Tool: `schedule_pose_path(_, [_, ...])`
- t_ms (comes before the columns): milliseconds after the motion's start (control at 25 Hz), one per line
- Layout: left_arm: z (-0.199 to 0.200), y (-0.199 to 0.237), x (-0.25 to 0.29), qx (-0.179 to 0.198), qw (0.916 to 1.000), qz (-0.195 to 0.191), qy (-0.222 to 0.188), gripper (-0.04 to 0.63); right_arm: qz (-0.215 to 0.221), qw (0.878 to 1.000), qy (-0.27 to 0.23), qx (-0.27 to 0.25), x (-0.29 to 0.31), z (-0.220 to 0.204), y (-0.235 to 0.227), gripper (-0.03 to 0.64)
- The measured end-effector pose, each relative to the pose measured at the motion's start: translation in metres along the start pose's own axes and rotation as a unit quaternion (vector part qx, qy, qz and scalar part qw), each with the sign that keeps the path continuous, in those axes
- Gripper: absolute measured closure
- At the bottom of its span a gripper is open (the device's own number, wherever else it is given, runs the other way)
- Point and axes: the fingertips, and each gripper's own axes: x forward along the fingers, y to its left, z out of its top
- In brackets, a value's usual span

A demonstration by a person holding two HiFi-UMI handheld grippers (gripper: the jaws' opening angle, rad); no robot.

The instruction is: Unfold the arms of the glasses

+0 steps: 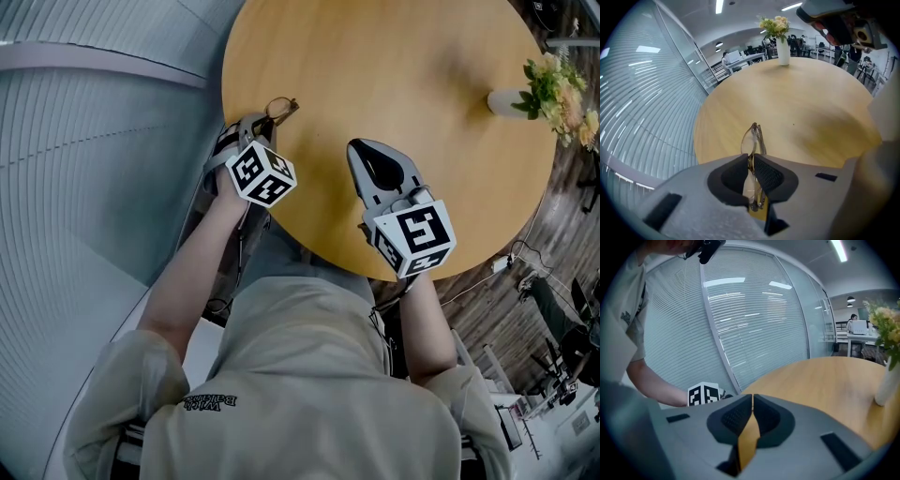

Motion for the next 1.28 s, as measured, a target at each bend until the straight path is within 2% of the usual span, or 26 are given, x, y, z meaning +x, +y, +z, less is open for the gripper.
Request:
schedule_pose_path(200, [0.014,0.007,-0.015,-0.052,0.9979,0.015,-0.035,0.555,-0.009,1.0,-0.011,-0.011,-0.012,0.001,-0.003,0.584])
schedule_pose_path(360, [0.033,0.017,-0.039,-0.111,0.9906,0.022,-0.077,0.555,-0.019,0.999,-0.026,-0.009,-0.027,0.008,-0.009,0.584])
schedule_pose_path(560, [0.049,0.027,-0.075,-0.218,0.9679,0.016,-0.124,0.557,-0.035,0.998,-0.041,-0.014,-0.053,0.019,-0.014,0.584])
schedule_pose_path(720, [0.075,0.044,-0.113,-0.246,0.9539,0.011,-0.172,0.557,-0.048,0.996,-0.068,-0.023,-0.075,0.039,-0.017,0.584])
schedule_pose_path(840, [0.098,0.054,-0.148,-0.269,0.9372,0.004,-0.222,0.557,-0.058,0.994,-0.088,-0.03,-0.093,0.058,-0.017,0.584])
schedule_pose_path(960, [0.124,0.061,-0.192,-0.281,0.9205,-0.016,-0.27,0.557,-0.06,0.991,-0.112,-0.038,-0.117,0.085,-0.007,0.584])
schedule_pose_path(1040, [0.142,0.068,-0.225,-0.276,0.9129,-0.015,-0.301,0.557,-0.053,0.987,-0.144,-0.048,-0.137,0.113,0.007,0.584])
schedule_pose_path(1160, [0.166,0.081,-0.271,-0.264,0.8994,-0.006,-0.348,0.557,-0.059,0.977,-0.189,-0.076,-0.168,0.153,0.024,0.584])
schedule_pose_path(1280, [0.186,0.089,-0.314,-0.262,0.8805,-0.012,-0.395,0.557,-0.07,0.966,-0.227,-0.099,-0.196,0.187,0.04,0.584])
